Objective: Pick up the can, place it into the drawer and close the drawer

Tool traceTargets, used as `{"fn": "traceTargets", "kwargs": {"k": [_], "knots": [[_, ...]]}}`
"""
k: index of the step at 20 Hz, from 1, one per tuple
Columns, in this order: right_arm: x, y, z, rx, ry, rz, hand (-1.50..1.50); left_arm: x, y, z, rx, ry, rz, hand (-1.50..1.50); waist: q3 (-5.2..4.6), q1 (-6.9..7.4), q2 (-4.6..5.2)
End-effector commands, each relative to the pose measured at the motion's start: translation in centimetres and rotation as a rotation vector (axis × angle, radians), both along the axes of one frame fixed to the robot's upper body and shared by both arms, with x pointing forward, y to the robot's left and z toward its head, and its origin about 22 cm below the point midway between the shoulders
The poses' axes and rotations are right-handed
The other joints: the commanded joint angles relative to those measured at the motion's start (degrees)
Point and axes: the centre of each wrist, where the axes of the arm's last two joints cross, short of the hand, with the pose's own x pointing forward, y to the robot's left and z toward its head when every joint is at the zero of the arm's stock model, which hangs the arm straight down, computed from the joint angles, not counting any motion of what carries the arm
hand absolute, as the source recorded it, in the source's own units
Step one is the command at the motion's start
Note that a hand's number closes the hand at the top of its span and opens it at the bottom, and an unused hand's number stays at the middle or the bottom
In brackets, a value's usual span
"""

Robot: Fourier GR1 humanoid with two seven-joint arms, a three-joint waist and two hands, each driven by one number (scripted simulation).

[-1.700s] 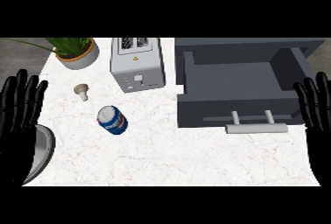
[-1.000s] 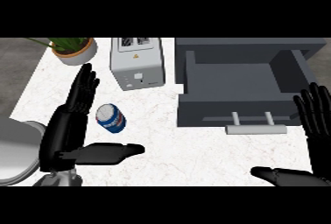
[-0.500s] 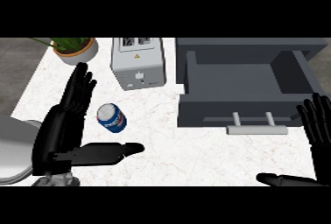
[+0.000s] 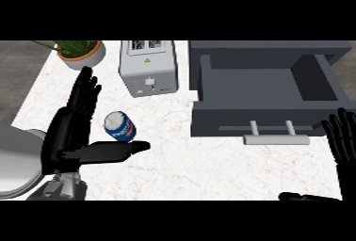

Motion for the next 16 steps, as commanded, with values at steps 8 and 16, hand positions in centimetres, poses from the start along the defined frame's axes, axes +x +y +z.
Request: {"fn": "traceTargets", "kwargs": {"k": [8,16], "knots": [[-1.5,0.5,0.2,0.009,0.005,0.006,-1.5,3.6,-2.1,-2.8,0.017,0.02,0.026,-1.5,-0.01,-0.34,0.03],[0.5,-2.4,-0.6,0.0,-0.008,-0.004,-1.5,2.2,2.1,-7.2,0.019,0.032,0.063,-1.5,-0.01,0.12,0.01]]}}
